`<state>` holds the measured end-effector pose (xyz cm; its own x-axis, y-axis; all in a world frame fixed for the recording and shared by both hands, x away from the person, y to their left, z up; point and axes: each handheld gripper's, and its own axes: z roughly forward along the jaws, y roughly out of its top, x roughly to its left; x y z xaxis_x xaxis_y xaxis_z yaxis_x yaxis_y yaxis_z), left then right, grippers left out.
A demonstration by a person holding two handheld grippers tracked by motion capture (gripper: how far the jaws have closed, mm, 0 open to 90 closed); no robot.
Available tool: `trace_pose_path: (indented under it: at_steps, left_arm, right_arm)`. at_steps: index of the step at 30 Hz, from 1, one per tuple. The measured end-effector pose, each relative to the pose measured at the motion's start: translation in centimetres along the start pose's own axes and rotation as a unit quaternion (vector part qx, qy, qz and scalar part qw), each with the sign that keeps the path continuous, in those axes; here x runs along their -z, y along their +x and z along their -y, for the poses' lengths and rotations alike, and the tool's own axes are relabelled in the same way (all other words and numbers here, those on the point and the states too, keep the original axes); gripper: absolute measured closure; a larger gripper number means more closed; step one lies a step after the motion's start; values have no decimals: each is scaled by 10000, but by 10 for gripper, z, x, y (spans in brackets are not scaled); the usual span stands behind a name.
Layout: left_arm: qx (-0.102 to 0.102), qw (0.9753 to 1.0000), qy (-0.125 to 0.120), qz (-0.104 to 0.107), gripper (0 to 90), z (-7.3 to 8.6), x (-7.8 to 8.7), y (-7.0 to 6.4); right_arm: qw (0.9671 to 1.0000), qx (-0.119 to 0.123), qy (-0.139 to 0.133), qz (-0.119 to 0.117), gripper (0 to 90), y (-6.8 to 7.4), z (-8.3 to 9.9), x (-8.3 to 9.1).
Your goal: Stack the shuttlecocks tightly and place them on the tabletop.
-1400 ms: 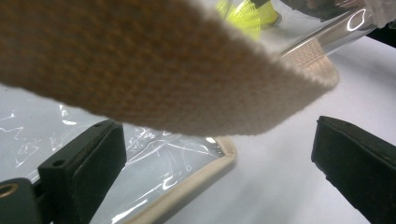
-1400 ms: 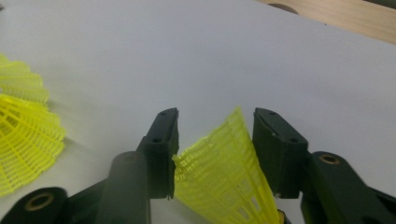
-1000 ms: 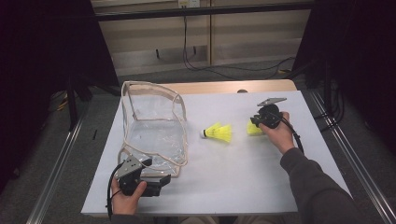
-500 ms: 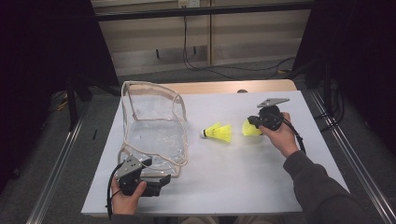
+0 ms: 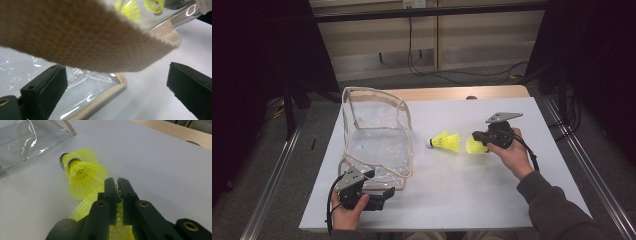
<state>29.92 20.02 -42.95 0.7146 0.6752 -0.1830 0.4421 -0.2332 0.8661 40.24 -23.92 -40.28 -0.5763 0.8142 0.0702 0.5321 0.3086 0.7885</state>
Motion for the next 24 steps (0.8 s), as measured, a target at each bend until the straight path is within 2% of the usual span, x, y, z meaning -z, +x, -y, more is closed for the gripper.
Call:
trace_pose_path:
  at_steps: [9,12,24]
  left_arm:
    - [-18,10000,17,-4,31,0,0,0]
    - [-16,10000,15,-9,31,0,0,0]
    - [-14,10000,0,-10,31,0,0,0]
  right_arm:
    - [9999,-3,14,-132,871,12,9,2]
    - [9998,-85,-37,-199,867,14,12,2]
    - [9991,-217,40,-350,849,15,23,-1]
